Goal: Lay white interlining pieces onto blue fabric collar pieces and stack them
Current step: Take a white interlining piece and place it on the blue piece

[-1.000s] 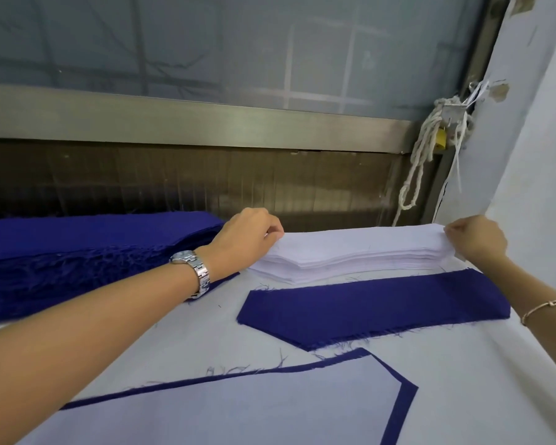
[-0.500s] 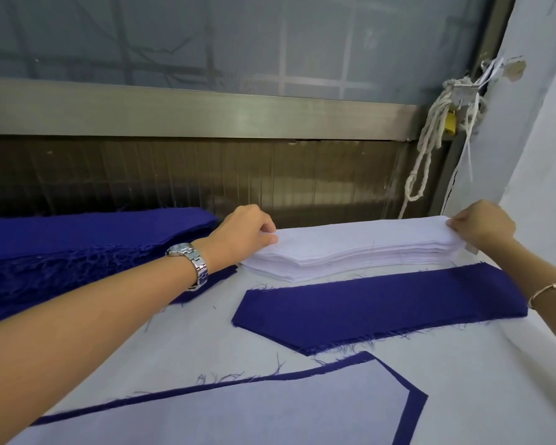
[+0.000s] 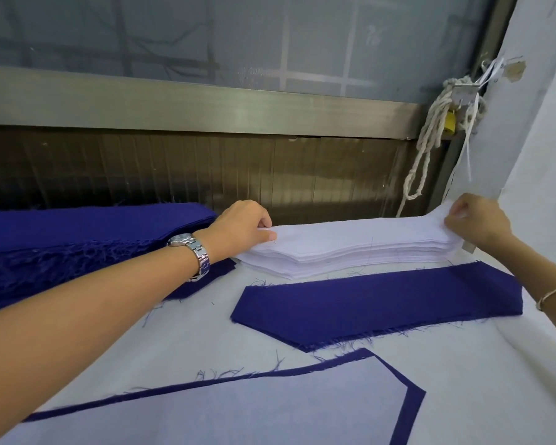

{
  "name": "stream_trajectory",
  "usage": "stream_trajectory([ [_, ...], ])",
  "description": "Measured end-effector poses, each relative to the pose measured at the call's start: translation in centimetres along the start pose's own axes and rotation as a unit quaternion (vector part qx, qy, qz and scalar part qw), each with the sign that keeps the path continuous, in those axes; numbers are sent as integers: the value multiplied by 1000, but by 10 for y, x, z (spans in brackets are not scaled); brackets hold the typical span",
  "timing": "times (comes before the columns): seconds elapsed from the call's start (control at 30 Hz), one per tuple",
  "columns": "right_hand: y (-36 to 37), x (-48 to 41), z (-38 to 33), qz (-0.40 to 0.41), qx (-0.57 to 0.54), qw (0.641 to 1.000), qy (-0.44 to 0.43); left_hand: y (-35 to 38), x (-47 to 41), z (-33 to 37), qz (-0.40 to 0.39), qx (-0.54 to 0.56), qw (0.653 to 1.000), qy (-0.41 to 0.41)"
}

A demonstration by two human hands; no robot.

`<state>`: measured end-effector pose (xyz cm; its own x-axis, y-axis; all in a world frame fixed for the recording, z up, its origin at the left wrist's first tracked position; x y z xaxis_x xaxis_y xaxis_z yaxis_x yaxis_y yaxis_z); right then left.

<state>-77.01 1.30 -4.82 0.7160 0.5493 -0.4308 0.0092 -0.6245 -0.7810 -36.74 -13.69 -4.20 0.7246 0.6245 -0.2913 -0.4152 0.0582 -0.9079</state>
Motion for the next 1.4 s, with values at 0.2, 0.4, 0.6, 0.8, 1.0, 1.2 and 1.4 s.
stream_trajectory([
  [0.2, -5, 0, 13, 49, -111, 993, -11, -2, -2, -1, -9, -19, 1000, 5],
  [0.4, -4, -1, 31, 45, -182, 982, 28, 1, -4, -1, -21, -51, 998, 12],
  [0.6, 0, -1, 40, 39, -336, 936, 100, 1, -4, -1, -7, -60, 998, -9],
  [0.8, 3, -1, 40, 24, -350, 928, 124, 5, 4, 2, 77, -36, 996, 10],
  [1.0, -10, 4, 34, 20, -399, 903, 159, -5, 16, 4, 164, 53, 984, 31],
  [1.2, -26, 7, 18, 6, -413, 897, 158, -36, 34, 3, 217, 155, 963, 42],
  [1.4, -43, 20, -9, -78, -384, 905, 165, -66, 65, -19, 229, 247, 942, 4],
])
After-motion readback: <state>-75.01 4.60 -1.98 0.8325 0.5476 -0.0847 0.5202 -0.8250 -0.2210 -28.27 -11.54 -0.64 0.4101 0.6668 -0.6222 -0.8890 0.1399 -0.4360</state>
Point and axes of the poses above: each hand's wrist, its own x-axis away from the middle knuckle, its own y-axis out of the palm, z = x × y, the point moved 2 cm from there along -x, towards the middle knuckle, and after that the axes turned 5 degrees about y, right-handed, at the moved point
